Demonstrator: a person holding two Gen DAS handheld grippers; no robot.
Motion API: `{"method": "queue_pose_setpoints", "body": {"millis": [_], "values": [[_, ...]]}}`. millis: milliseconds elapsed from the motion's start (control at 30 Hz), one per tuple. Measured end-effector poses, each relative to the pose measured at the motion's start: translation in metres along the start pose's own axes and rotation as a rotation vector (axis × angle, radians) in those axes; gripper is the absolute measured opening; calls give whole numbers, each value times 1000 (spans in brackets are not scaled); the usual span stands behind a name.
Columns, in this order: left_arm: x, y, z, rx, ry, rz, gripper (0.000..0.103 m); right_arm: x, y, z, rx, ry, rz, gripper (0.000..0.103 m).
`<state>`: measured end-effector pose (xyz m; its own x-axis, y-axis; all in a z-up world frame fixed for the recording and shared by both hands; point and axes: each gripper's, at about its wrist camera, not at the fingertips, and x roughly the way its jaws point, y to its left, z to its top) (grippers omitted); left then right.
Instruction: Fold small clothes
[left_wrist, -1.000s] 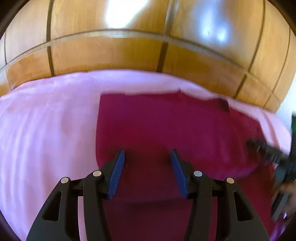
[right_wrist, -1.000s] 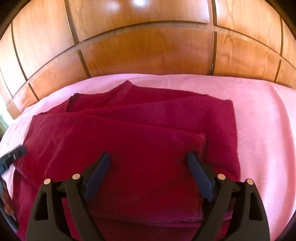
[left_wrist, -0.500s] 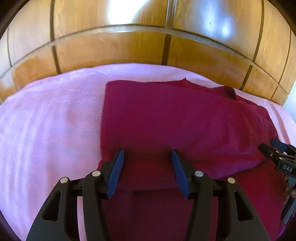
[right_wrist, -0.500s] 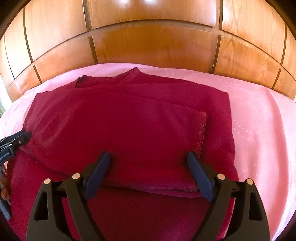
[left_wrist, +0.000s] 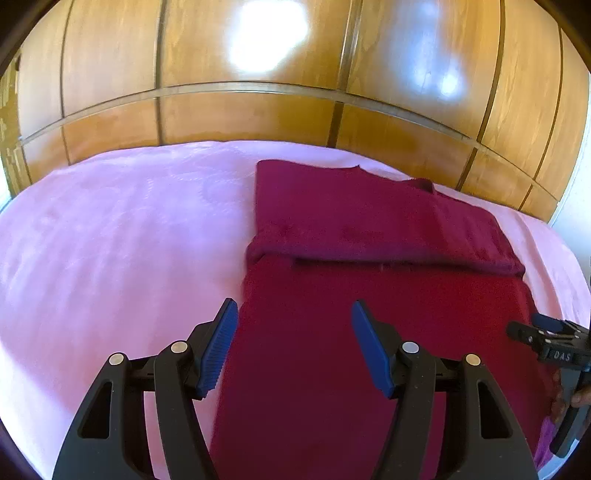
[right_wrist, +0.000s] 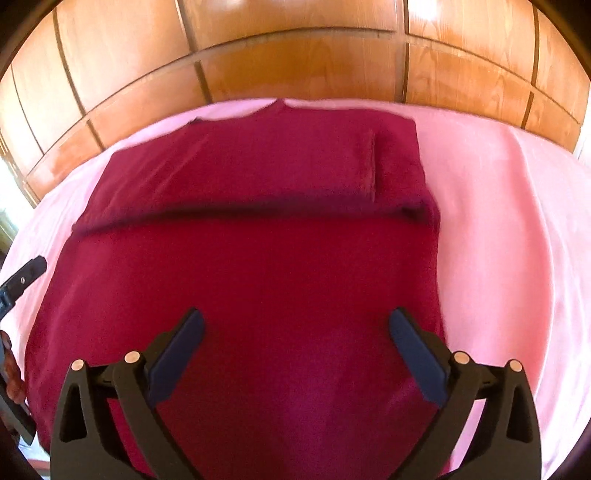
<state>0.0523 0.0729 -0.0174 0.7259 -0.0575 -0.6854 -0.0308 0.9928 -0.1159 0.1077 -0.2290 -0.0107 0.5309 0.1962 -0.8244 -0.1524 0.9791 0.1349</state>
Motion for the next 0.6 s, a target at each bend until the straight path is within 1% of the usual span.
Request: {"method": "queue_pose_setpoints", "body": {"millis": [267, 500, 600], "values": [[-23, 12, -28, -13, 25, -1, 63, -21, 3, -35, 42, -26, 3, 101], [-32, 28, -51, -23, 69, 8, 63, -37, 3, -48, 37, -21, 7, 101], [-38, 36, -62, -27, 98, -14, 63, -50, -3, -54, 50, -33, 22, 101]]}}
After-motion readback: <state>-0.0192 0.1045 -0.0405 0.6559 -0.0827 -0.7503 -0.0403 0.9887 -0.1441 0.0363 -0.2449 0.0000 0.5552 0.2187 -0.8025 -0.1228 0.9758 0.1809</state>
